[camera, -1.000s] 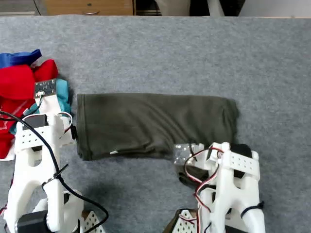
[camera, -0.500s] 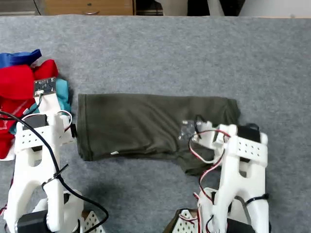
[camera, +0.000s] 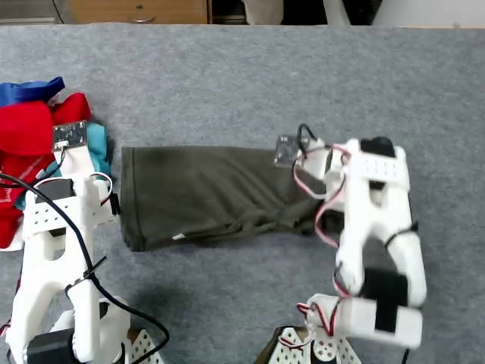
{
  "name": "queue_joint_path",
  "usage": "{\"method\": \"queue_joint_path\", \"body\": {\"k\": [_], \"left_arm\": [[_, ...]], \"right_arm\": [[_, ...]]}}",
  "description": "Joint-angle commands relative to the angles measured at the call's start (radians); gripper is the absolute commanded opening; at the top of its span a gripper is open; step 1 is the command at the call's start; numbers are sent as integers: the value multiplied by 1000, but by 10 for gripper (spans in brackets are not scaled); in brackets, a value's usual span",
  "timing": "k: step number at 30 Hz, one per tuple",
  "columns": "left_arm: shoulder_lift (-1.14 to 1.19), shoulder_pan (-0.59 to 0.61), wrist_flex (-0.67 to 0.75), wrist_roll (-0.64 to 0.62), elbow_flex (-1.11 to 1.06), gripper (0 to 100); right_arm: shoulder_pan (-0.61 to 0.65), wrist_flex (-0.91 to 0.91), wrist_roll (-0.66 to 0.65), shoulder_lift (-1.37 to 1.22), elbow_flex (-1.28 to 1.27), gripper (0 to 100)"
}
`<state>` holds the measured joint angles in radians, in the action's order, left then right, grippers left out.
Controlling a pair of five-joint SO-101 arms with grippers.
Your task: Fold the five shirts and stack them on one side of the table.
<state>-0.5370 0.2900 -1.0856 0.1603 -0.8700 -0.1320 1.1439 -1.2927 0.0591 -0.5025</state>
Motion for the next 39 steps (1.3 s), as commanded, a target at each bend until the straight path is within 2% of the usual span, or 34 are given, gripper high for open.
{"method": "queue_joint_path", "body": {"k": [1, 6, 8, 13, 15, 17, 22, 24, 27, 31, 32, 34, 39], "left_arm": [[-22, 8, 11, 9, 5, 96], [-22, 2, 11, 9, 5, 96], [-22, 2, 15, 9, 5, 96], [-21, 2, 58, 9, -23, 96], [-21, 2, 58, 9, -32, 96], [-21, 2, 58, 9, -35, 96], [-21, 2, 60, 9, -34, 96], [-21, 2, 60, 9, -34, 96], [-21, 2, 60, 9, -34, 96], [-21, 2, 61, 9, -34, 96], [-21, 2, 63, 9, -34, 96], [-21, 2, 78, 9, -38, 96], [-21, 6, 77, 9, -38, 96]], "right_arm": [[19, -17, 15, -58, 151, 5], [59, -23, 15, -97, 216, 45], [90, -48, 23, -108, 219, 143], [108, -133, 135, -120, 216, 450], [104, -141, 172, -114, 216, 518], [88, -137, 187, -113, 216, 529], [28, -25, 187, -104, 216, 527], [4, 37, 166, -65, 205, 487], [-27, 118, 98, 42, 151, 328], [-36, 164, 51, 232, -2, 12], [-36, 157, 43, 275, -53, 5], [-36, 135, 8, 348, -154, 55], [-30, 2, -21, 378, -366, 9]]}}
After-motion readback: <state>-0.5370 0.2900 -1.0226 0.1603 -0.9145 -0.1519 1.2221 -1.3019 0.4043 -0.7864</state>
